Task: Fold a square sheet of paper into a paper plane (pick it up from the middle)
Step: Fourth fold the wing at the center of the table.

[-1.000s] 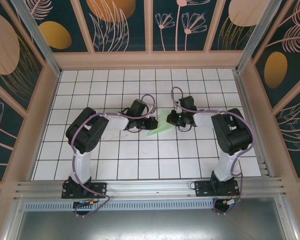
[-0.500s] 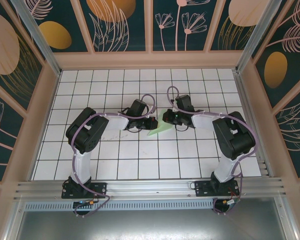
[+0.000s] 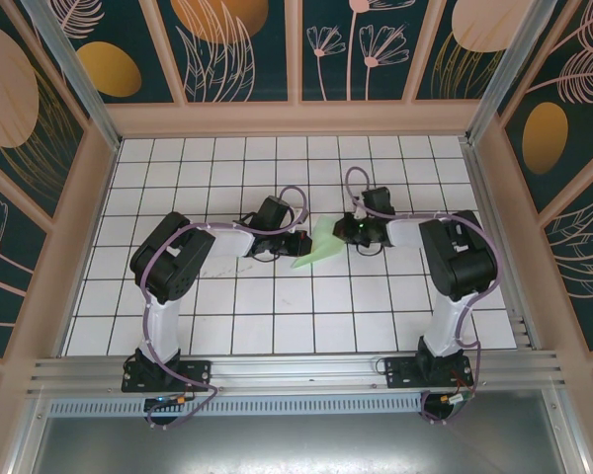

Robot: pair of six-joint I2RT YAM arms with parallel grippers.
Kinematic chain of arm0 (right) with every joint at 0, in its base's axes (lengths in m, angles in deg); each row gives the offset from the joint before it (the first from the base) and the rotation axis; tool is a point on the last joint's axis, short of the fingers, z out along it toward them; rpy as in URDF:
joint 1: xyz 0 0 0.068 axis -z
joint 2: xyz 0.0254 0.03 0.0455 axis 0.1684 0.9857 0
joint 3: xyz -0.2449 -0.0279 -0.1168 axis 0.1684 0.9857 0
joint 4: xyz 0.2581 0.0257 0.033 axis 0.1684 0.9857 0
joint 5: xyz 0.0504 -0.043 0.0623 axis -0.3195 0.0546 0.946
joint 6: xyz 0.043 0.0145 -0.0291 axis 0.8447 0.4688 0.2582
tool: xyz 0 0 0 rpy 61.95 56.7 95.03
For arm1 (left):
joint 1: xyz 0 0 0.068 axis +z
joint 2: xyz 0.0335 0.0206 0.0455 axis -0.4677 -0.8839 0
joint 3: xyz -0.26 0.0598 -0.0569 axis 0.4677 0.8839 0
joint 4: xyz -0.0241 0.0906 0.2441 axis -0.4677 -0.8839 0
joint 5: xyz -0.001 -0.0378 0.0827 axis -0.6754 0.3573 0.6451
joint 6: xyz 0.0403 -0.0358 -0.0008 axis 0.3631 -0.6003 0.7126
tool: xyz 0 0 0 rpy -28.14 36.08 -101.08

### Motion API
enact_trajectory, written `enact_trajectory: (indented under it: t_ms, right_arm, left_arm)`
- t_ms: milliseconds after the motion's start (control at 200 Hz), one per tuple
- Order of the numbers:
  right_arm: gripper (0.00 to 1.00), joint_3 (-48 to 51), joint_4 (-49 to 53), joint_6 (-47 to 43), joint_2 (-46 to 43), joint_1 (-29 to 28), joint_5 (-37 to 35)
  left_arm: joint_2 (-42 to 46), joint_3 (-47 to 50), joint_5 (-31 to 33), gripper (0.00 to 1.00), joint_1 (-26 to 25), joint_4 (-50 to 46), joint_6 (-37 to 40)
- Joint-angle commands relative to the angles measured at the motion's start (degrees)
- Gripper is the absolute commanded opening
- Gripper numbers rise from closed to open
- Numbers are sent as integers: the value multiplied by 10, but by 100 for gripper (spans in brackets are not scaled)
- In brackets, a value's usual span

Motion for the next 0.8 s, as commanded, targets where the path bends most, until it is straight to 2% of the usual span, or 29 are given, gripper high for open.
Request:
enact_trajectory:
  t_ms: [0,205,370,560,796]
  right_arm:
    - [0,-23,24,23,18,44,-67]
    - [0,-27,35,26,-34,57,-86]
    - [0,-3,10,33,-78,7,-58]
    - [0,-19,-1,60,-40,-60,-33]
    - [0,-1,-22,86,-7,-67,-9]
  left_arm:
    - [-52,30,96,0,12,-110,19]
    - [-46,28,95,0,12,-106,20]
    - [-41,24,89,0,12,-101,19]
    - [-35,22,88,0,12,-98,17]
    - [-30,20,86,0,12,-98,15]
